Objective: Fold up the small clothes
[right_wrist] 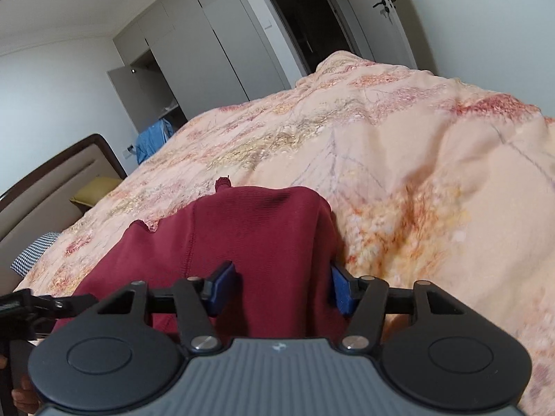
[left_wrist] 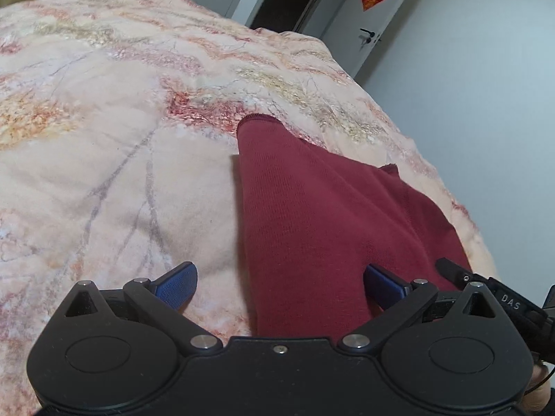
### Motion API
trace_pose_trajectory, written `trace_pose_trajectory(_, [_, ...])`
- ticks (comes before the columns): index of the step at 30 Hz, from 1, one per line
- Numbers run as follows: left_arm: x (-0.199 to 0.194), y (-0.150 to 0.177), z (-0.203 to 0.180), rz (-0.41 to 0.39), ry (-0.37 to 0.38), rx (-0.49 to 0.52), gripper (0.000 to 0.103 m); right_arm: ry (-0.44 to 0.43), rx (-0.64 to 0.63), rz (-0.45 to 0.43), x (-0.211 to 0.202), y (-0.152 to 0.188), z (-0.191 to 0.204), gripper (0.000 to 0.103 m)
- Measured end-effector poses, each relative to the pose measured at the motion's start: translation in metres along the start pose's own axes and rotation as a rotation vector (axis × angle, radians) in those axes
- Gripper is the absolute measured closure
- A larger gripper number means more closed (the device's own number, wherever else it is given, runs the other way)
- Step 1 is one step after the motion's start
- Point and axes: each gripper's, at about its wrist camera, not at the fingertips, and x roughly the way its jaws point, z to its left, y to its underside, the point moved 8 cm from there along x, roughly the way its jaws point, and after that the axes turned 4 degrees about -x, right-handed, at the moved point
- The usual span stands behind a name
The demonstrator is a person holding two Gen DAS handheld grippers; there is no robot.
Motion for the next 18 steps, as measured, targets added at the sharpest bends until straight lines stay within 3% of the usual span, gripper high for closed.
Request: trace_pose_trajectory(18, [-0.001,0.009,0.002,-0.094,-0.014,0.035,0.000,-0.080,0.069,-0.053,-0.005,0.011,-0.013,0.034])
